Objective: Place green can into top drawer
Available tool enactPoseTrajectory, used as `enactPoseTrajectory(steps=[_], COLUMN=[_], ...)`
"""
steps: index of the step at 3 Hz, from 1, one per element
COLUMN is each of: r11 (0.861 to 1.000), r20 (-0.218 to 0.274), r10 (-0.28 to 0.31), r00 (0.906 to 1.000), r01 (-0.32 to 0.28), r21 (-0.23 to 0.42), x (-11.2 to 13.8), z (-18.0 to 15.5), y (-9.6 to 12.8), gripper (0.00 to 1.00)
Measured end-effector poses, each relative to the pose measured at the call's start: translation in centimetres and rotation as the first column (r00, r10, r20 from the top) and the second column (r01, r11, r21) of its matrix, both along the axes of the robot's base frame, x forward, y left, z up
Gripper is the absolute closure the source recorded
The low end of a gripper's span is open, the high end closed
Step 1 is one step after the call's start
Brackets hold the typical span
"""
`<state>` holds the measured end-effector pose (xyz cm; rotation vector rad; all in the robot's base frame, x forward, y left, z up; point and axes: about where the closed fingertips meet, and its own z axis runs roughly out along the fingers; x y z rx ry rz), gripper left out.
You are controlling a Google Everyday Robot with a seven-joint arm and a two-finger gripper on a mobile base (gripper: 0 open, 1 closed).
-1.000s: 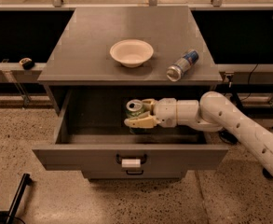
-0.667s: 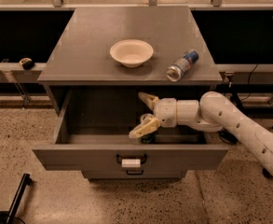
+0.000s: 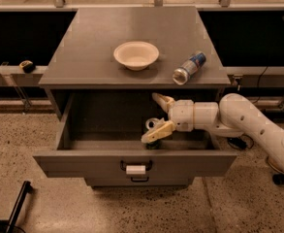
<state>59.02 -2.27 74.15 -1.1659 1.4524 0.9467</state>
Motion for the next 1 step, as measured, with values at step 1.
enactPoseTrajectory(steps=[1], r11=[1.0], r20=[0.002], r10=[-0.004], r00=[1.0], r01=[0.004], r21=[-0.001], x=[-0.02], z=[0.12], y=[-0.21], gripper=[0.0])
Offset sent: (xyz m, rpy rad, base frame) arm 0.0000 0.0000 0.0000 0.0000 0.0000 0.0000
